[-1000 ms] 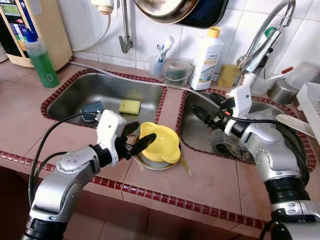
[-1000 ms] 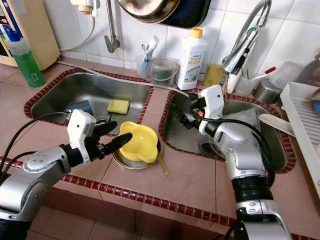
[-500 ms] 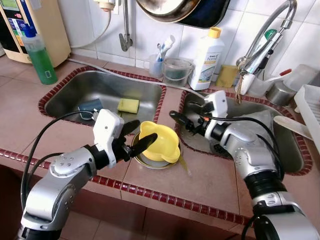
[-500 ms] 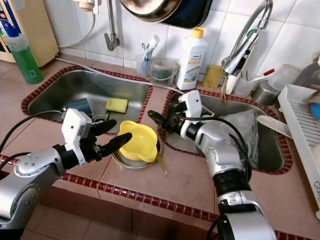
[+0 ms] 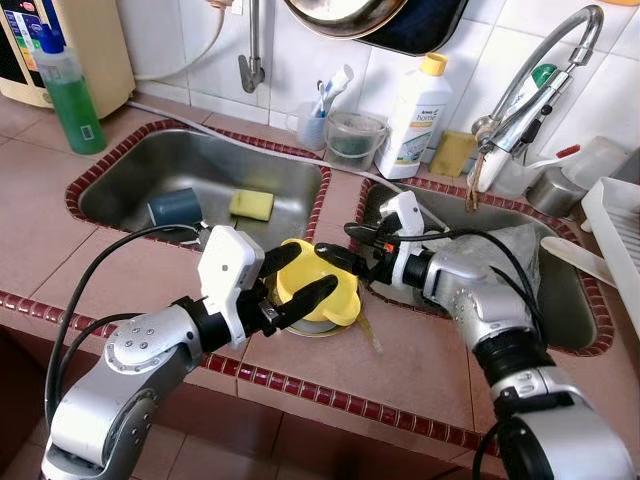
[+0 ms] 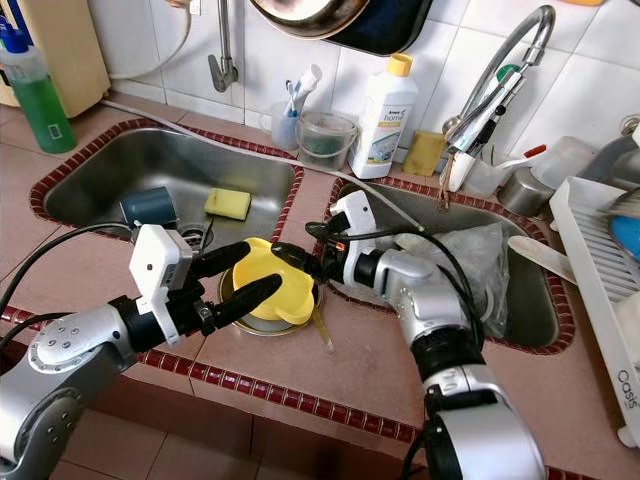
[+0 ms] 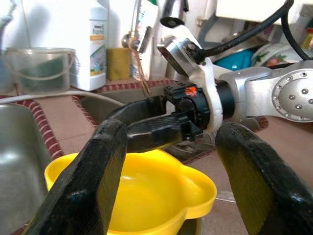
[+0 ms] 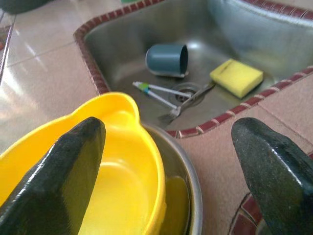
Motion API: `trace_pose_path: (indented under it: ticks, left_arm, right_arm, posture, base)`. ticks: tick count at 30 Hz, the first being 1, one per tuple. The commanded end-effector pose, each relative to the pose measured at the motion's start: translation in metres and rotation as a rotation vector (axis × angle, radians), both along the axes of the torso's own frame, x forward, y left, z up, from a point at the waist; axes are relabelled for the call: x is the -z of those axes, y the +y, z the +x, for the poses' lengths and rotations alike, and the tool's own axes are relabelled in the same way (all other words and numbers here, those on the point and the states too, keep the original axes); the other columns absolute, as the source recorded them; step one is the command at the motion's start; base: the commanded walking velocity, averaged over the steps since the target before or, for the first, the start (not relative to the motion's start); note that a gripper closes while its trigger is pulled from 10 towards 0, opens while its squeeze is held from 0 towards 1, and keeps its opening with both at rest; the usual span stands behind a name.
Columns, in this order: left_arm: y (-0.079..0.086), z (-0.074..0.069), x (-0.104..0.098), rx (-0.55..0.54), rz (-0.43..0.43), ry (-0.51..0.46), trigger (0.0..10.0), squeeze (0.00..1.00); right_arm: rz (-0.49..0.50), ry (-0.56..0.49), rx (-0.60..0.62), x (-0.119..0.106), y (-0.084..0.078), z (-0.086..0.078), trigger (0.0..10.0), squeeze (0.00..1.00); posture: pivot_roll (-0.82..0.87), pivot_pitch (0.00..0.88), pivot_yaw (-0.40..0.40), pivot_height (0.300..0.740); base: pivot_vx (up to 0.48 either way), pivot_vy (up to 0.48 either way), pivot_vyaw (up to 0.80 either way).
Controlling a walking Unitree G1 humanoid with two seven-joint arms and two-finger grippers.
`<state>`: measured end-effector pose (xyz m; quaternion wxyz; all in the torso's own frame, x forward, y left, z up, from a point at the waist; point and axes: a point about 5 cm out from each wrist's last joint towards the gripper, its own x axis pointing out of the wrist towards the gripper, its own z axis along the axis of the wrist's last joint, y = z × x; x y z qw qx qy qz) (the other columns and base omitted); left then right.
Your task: Kitchen organization
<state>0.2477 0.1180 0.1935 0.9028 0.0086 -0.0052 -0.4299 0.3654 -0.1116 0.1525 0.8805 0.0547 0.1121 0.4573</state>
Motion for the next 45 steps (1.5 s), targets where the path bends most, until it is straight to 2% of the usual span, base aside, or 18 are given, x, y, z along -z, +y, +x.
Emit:
trace_pose_path:
  ticks: [1, 7, 10, 12, 13, 15, 16, 17, 18, 20, 27, 31, 33, 36, 37, 38, 39, 45]
  left_arm:
    - [-0.005, -0.004, -0.004, 0.02, -0.018, -0.006, 10.0, 0.0]
    - [-0.004, -0.005, -0.006, 0.009, -0.027, -0.01, 10.0, 0.0]
    - [-0.005, -0.005, -0.007, 0.013, -0.026, -0.012, 10.0, 0.0]
    - [-0.005, -0.006, -0.007, 0.022, -0.023, -0.011, 10.0, 0.0]
    - [-0.006, -0.007, -0.004, 0.035, -0.011, -0.003, 10.0, 0.0]
    - [-0.007, -0.009, -0.001, 0.043, 0.002, 0.007, 10.0, 0.0]
    - [-0.007, -0.01, 0.001, 0.048, 0.017, 0.01, 10.0, 0.0]
    - [-0.008, -0.011, 0.004, 0.054, 0.031, 0.013, 10.0, 0.0]
    - [-0.009, -0.014, 0.007, 0.065, 0.052, 0.015, 10.0, 0.0]
    - [-0.01, -0.015, 0.008, 0.071, 0.039, 0.031, 10.0, 0.0]
    - [-0.012, -0.015, 0.004, 0.073, 0.031, 0.021, 10.0, 0.0]
    - [-0.012, -0.016, 0.003, 0.07, 0.026, 0.016, 10.0, 0.0]
    - [-0.012, -0.016, 0.003, 0.067, 0.023, 0.014, 10.0, 0.0]
    - [-0.013, -0.017, 0.003, 0.064, 0.021, 0.012, 10.0, 0.0]
    - [-0.013, -0.017, 0.003, 0.062, 0.02, 0.012, 10.0, 0.0]
    - [-0.013, -0.017, 0.003, 0.061, 0.019, 0.012, 10.0, 0.0]
    - [-0.013, -0.018, 0.003, 0.06, 0.02, 0.013, 10.0, 0.0]
    - [-0.013, -0.018, 0.003, 0.053, 0.015, 0.014, 10.0, 0.0]
  right_arm:
    - [-0.021, 0.03, -0.002, -0.002, -0.008, 0.002, 10.0, 0.0]
    - [-0.034, 0.078, -0.049, -0.005, -0.02, 0.002, 10.0, 0.0]
    - [-0.061, 0.07, -0.076, -0.007, -0.026, 0.001, 8.1, 0.0]
    - [-0.071, 0.08, -0.096, -0.008, -0.028, 0.001, 8.4, 0.0]
    - [-0.069, 0.09, -0.121, -0.008, -0.028, -0.001, 7.3, 0.0]
    - [-0.07, 0.091, -0.13, -0.009, -0.029, -0.001, 7.8, 0.0]
    - [-0.071, 0.091, -0.131, -0.009, -0.029, -0.001, 9.1, 0.0]
    - [-0.071, 0.095, -0.135, -0.009, -0.029, -0.001, 8.8, 0.0]
    - [-0.063, 0.104, -0.142, -0.01, -0.028, -0.001, 9.3, 0.0]
    - [-0.06, 0.112, -0.157, -0.011, -0.027, -0.002, 8.9, 0.0]
    - [-0.065, 0.141, -0.164, -0.006, -0.025, -0.002, 9.5, 0.0]
    - [-0.052, 0.177, -0.166, 0.001, -0.024, -0.003, 8.2, 0.0]
    - [-0.054, 0.187, -0.153, 0.004, -0.023, -0.002, 8.5, 0.0]
    - [-0.052, 0.195, -0.165, 0.006, -0.022, -0.004, 5.9, 0.0]
    - [-0.048, 0.199, -0.16, 0.007, -0.021, -0.003, 2.3, 0.0]
    - [-0.046, 0.2, -0.158, 0.008, -0.021, -0.003, 2.3, 0.0]
    - [-0.045, 0.199, -0.156, 0.007, -0.021, -0.003, 0.0, 0.0]
    - [-0.032, 0.197, -0.135, 0.006, -0.022, 0.0, 0.0, 0.0]
  posture:
    - [0.01, 0.078, -0.147, 0.74]
    - [0.0, 0.084, -0.147, 0.74]
    - [0.0, 0.086, -0.148, 0.74]
    - [-0.01, 0.087, -0.147, 0.74]
    - [-0.01, 0.087, -0.147, 0.74]
    - [-0.01, 0.087, -0.147, 0.74]
    - [-0.01, 0.087, -0.147, 0.74]
    - [-0.01, 0.089, -0.148, 0.74]
    - [-0.01, 0.09, -0.149, 0.74]
    - [-0.01, 0.092, -0.15, 0.74]
    - [0.0, 0.095, -0.157, 0.74]
    - [0.0, 0.093, -0.162, 0.74]
    - [0.01, 0.093, -0.163, 0.74]
    - [0.01, 0.093, -0.166, 0.74]
    - [0.01, 0.093, -0.168, 0.74]
    - [0.01, 0.093, -0.168, 0.74]
    - [0.02, 0.092, -0.169, 0.74]
    - [0.02, 0.092, -0.172, 0.74]
  base:
    - [0.0, 0.0, 0.0]
    - [0.0, 0.0, 0.0]
    - [0.0, 0.0, 0.0]
    - [0.0, 0.0, 0.0]
    - [0.0, 0.0, 0.0]
    - [0.0, 0.0, 0.0]
    - [0.0, 0.0, 0.0]
    - [0.0, 0.0, 0.0]
    - [0.0, 0.0, 0.0]
    - [0.0, 0.0, 0.0]
    - [0.0, 0.0, 0.0]
    - [0.0, 0.0, 0.0]
    - [0.0, 0.0, 0.0]
    - [0.0, 0.0, 0.0]
    - [0.0, 0.0, 0.0]
    - [0.0, 0.0, 0.0]
    - [0.0, 0.0, 0.0]
    - [0.0, 0.0, 0.0]
